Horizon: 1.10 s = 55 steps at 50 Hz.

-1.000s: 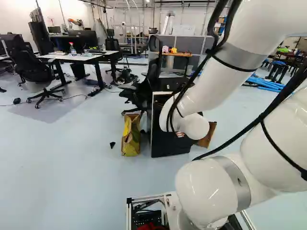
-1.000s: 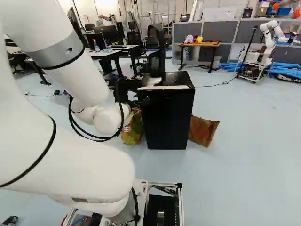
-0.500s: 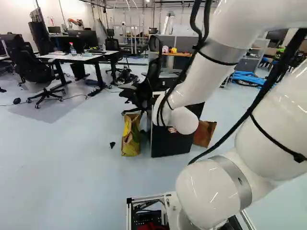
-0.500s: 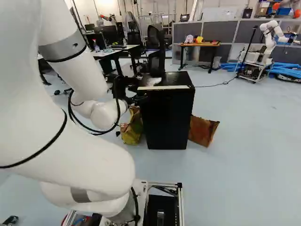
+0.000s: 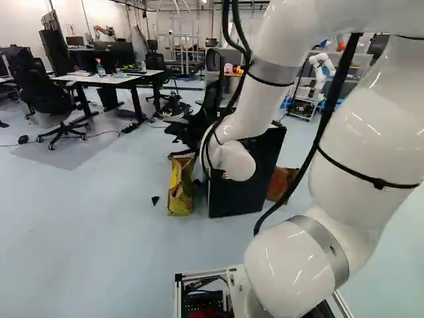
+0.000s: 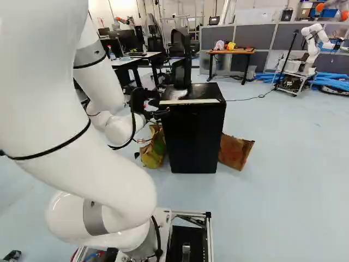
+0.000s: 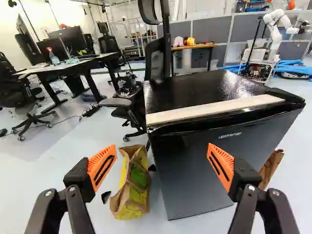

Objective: Grab a drink from the fridge

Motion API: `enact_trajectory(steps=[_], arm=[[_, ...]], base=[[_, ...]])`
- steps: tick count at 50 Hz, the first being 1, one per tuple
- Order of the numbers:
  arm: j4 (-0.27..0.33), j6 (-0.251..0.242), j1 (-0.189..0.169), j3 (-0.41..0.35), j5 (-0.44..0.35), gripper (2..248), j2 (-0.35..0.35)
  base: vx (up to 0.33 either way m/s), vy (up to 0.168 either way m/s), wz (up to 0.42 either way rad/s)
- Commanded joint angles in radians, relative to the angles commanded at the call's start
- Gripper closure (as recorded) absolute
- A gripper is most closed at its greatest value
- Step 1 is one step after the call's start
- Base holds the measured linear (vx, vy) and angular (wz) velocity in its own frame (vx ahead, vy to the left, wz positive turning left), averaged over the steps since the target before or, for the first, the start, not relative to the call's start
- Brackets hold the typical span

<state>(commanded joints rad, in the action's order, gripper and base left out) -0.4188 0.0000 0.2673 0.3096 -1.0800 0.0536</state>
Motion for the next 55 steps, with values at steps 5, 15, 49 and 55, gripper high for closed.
enact_trajectory(steps=[5,15,49,55], arm=[[-0.029,0.000,0.015,0.018,-0.023,3,0.030],[-0.088,0.000,0.045,0.050,-0.072,3,0.087],[-0.289,0.000,0.133,0.149,-0.234,3,0.262],[-0.324,0.000,0.145,0.167,-0.256,3,0.292]], base=[[0.000,0.000,0.000],[0.000,0.000,0.000],[0.000,0.000,0.000],[0.000,0.000,0.000]])
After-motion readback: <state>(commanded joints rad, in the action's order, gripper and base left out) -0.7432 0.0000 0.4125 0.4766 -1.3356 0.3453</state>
